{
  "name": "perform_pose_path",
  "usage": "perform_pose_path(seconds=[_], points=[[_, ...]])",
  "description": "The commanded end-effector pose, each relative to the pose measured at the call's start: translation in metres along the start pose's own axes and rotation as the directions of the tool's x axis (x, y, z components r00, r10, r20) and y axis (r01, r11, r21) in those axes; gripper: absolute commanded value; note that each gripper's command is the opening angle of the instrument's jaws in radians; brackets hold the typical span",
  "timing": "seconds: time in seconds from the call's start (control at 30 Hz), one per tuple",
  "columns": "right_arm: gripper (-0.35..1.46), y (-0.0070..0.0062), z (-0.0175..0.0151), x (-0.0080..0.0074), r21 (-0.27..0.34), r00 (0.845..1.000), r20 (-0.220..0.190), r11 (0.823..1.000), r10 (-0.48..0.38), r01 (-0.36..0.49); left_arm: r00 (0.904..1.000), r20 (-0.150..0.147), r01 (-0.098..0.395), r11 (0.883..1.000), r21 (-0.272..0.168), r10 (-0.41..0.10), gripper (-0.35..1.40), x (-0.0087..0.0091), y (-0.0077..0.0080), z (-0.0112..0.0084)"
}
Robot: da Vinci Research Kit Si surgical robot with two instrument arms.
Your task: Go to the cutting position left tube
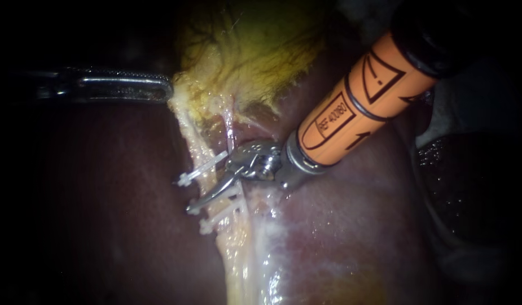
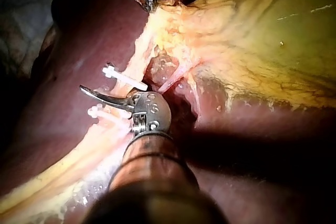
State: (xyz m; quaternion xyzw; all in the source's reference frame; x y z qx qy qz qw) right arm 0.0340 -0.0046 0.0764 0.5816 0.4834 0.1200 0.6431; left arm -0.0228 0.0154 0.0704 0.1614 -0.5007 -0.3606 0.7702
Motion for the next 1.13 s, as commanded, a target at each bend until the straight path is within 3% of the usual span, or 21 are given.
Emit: perform_pose_path(seconds=[0.03,0.4,0.7,1.13], points=[[1.27,-0.0001,0.0002,0.0001,0.006,1.0,-0.009,1.0,0.002,-0.002,1.0,0.0,0.0,1.0,0.0,0.0,-0.35,0.0,0.0,0.0],[1.25,-0.0021,0.0014,0.0012,0.087,0.996,-0.081,0.996,0.025,-0.018,1.0,0.0,0.0,1.0,0.0,0.0,-0.35,0.0,0.0,-0.0001],[1.24,-0.0049,0.0015,0.0033,0.12,0.995,-0.091,0.992,0.034,-0.023,1.0,0.0,0.0,1.0,-0.002,0.0,-0.35,-0.0001,0.0,-0.0002],[1.24,-0.0048,0.0016,0.0034,0.124,0.996,-0.088,0.992,0.033,-0.022,1.0,0.0,0.0,1.0,-0.002,0.0,-0.35,-0.0001,0.0,-0.0002]])
